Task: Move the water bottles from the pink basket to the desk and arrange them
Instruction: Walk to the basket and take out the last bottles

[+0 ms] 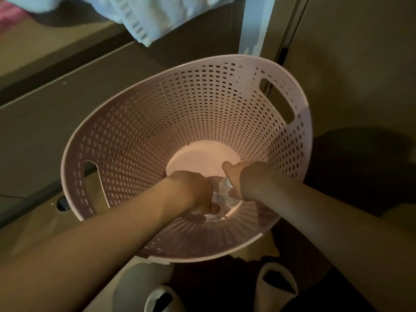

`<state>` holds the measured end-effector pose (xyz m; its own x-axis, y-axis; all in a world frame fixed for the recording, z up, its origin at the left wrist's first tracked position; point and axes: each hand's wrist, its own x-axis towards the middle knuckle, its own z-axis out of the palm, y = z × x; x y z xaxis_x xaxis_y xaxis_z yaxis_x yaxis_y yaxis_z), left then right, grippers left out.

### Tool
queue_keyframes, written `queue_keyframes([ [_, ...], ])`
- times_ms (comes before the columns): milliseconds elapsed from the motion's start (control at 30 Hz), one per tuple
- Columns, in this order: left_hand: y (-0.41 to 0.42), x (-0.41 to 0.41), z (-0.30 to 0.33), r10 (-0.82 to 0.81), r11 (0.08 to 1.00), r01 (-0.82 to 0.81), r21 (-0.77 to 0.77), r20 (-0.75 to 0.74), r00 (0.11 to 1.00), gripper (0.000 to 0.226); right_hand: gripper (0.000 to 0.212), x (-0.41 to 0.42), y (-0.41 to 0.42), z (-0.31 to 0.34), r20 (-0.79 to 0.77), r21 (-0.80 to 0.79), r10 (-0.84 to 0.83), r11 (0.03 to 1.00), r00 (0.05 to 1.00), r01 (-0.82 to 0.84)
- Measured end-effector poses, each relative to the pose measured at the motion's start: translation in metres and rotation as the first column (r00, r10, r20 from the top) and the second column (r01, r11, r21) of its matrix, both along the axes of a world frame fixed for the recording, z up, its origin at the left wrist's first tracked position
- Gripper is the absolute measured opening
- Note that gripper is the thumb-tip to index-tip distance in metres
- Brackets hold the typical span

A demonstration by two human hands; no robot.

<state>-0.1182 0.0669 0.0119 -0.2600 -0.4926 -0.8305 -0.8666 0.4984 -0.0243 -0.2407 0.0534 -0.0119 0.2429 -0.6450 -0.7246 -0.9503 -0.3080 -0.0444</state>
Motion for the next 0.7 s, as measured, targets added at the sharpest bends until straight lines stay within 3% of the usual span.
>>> queue_keyframes([
  [133,0.002,0.000,-0.008,-0.018,0.999,0.020,-0.040,0.037,0.999,0.057,0.038,0.001,-0.006,-0.001,0.011,-0.042,0.092,0.995,0.996,-0.092],
  [267,0.006,0.002,-0.008,-0.015,0.998,0.016,-0.068,0.015,1.000,0.058,0.040,0.004,-0.009,-0.002,0.007,-0.031,0.081,0.996,0.997,-0.081],
  [467,0.007,0.006,-0.015,0.024,0.997,-0.027,-0.079,-0.034,0.999,0.058,0.032,0.008,-0.014,-0.006,-0.163,0.042,0.062,0.998,0.985,-0.055],
  [700,0.005,0.012,-0.022,0.054,0.990,-0.055,-0.132,-0.007,0.999,0.055,0.052,0.008,-0.012,-0.011,-0.184,0.065,0.038,0.998,0.982,-0.026],
])
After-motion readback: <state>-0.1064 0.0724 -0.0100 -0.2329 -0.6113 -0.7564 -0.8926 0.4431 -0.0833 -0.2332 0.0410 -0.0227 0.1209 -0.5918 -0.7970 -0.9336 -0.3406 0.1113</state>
